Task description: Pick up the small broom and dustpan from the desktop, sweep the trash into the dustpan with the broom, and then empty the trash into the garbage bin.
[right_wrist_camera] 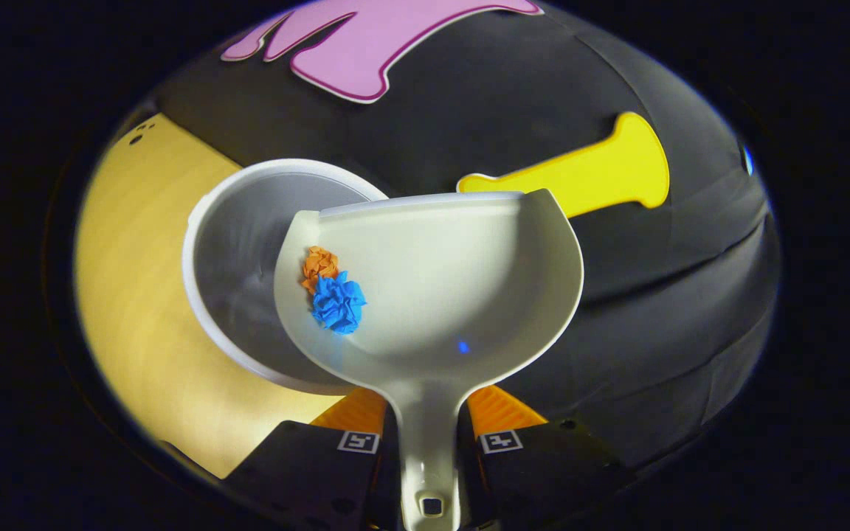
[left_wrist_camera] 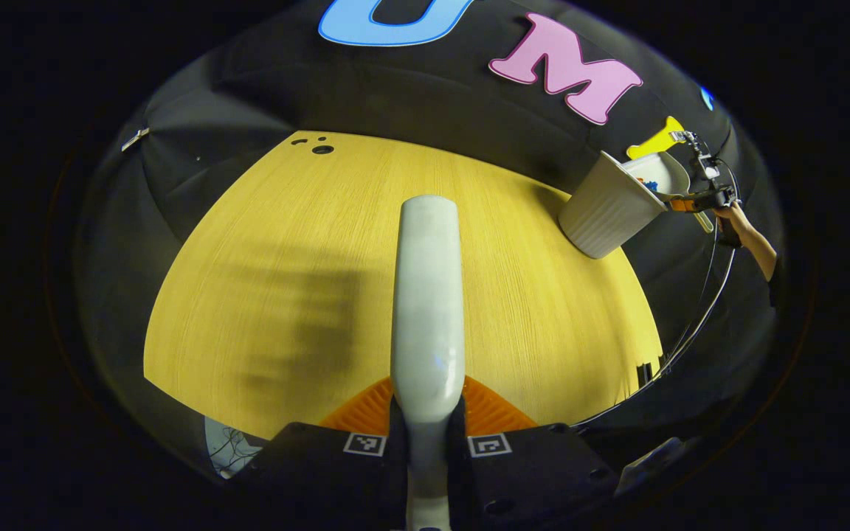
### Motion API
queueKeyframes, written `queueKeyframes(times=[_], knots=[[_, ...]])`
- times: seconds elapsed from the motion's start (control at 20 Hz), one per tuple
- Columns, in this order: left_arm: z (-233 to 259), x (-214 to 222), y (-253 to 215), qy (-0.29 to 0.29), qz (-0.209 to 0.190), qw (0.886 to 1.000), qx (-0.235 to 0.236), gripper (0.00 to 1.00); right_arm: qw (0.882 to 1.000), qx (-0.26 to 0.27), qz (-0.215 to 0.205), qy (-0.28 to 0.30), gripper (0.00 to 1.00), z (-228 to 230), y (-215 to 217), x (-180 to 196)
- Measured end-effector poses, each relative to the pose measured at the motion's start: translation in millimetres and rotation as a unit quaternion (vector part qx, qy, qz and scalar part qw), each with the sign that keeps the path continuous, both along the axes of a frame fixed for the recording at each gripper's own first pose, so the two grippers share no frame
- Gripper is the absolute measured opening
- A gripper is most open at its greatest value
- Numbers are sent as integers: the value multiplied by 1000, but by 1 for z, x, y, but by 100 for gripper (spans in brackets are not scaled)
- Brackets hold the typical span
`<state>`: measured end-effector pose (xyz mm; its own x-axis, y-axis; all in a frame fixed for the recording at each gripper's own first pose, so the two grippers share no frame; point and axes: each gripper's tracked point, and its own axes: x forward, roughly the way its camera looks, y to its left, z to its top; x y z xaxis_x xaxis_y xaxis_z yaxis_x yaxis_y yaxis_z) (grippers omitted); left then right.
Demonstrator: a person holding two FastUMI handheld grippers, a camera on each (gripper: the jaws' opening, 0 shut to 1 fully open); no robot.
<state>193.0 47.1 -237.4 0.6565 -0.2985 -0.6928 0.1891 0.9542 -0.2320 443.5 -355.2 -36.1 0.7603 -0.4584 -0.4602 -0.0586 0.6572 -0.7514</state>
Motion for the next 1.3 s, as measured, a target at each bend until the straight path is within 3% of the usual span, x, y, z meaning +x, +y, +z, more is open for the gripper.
queueKeyframes(times=[0.2,0.35,0.75,0.8,0.85,0.95,1.15,1.3], knots=[[3,3,-8,3,-15,1000,7,26,992,-120,48,-3,35,8,6,7],[6,3,-7,0,-27,999,33,26,973,-210,93,-11,34,23,8,9],[5,-8,-12,13,-36,999,30,26,938,-328,106,-29,35,37,-18,13],[5,-9,-12,13,-39,999,31,26,935,-337,108,-32,31,37,-18,14],[6,-8,-12,13,-40,999,32,26,935,-337,107,-34,34,36,-18,15],[7,-7,-15,12,-41,999,33,26,946,-309,92,-32,35,34,-22,15],[18,-5,-27,5,-34,999,9,26,981,-188,39,-17,37,26,-36,8],[27,0,-37,-8,-28,1000,-11,26,993,-119,5,-26,34,32,-42,4]])
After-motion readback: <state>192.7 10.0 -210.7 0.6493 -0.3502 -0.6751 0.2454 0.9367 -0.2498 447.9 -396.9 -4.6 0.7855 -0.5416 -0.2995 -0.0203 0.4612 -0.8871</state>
